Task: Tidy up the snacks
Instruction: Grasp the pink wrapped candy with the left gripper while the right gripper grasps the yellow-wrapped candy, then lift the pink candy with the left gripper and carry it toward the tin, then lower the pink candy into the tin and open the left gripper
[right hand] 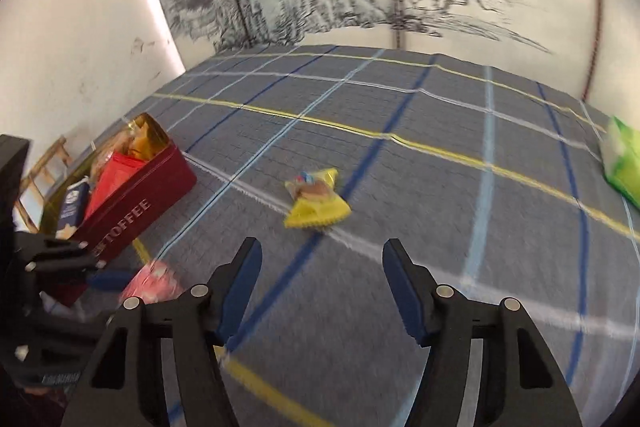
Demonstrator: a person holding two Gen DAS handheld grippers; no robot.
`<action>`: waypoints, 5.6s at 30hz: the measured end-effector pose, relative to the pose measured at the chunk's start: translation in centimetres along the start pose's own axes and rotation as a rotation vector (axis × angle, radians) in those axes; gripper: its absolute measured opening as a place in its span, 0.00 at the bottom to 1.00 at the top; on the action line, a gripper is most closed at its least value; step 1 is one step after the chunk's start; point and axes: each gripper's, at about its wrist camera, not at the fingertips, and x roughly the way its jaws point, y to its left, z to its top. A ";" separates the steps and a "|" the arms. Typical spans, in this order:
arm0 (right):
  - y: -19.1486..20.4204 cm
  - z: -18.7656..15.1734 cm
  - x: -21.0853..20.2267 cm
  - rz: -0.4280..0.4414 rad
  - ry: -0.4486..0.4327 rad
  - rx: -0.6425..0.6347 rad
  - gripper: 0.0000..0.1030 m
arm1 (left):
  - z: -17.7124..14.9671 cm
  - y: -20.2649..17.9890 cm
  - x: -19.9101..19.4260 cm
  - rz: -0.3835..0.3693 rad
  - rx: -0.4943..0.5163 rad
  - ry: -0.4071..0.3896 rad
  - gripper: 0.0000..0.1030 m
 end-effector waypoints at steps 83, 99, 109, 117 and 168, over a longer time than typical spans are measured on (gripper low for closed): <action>-2.8 -7.1 -6.0 -0.303 0.033 0.297 0.35 | -1.4 0.3 -1.9 -0.021 0.128 -0.284 0.25; -3.0 -7.0 -5.6 -0.321 0.043 0.277 0.37 | -2.7 -0.7 -6.1 0.003 0.166 -0.330 0.25; -2.6 -6.9 -5.5 -0.345 0.054 0.256 0.37 | -2.8 0.9 -10.6 0.026 0.149 -0.400 0.25; -2.2 -6.8 -5.3 -0.365 0.063 0.238 0.37 | -2.5 4.8 -12.3 0.020 0.078 -0.403 0.25; -2.8 -6.9 -5.8 -0.300 0.041 0.278 0.43 | -2.4 -0.2 -8.5 -0.016 0.189 -0.159 0.24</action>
